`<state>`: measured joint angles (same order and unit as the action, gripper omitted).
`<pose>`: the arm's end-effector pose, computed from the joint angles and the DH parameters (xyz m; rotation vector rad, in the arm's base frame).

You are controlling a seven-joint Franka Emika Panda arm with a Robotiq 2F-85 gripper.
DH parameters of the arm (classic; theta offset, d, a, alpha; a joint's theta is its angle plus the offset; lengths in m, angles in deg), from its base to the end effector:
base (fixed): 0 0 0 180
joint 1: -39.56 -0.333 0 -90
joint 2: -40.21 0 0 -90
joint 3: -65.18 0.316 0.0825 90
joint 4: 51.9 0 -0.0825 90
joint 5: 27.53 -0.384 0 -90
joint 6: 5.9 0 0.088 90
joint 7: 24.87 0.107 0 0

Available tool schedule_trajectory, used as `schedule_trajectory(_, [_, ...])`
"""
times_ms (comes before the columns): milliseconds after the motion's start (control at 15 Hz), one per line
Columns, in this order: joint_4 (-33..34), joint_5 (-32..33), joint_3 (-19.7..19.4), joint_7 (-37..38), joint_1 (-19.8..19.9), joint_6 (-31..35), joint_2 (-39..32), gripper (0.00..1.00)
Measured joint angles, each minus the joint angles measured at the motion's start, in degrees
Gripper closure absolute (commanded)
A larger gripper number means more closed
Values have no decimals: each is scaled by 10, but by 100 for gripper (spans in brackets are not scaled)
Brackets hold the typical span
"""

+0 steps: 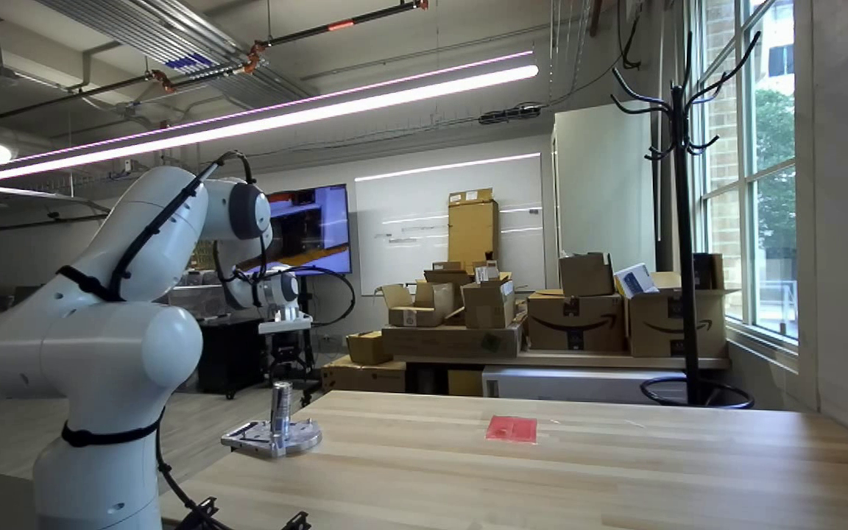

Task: Pick up the red bull can and put it on the metal plate

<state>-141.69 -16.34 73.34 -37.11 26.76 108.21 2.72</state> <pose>0.6393 0.2190 0.2459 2.8652 0.9811 -0.3254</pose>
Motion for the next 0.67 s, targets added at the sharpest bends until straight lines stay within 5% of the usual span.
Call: schedule_trajectory(667, [-15, -1, -27, 2, 37, -32, 114, 0])
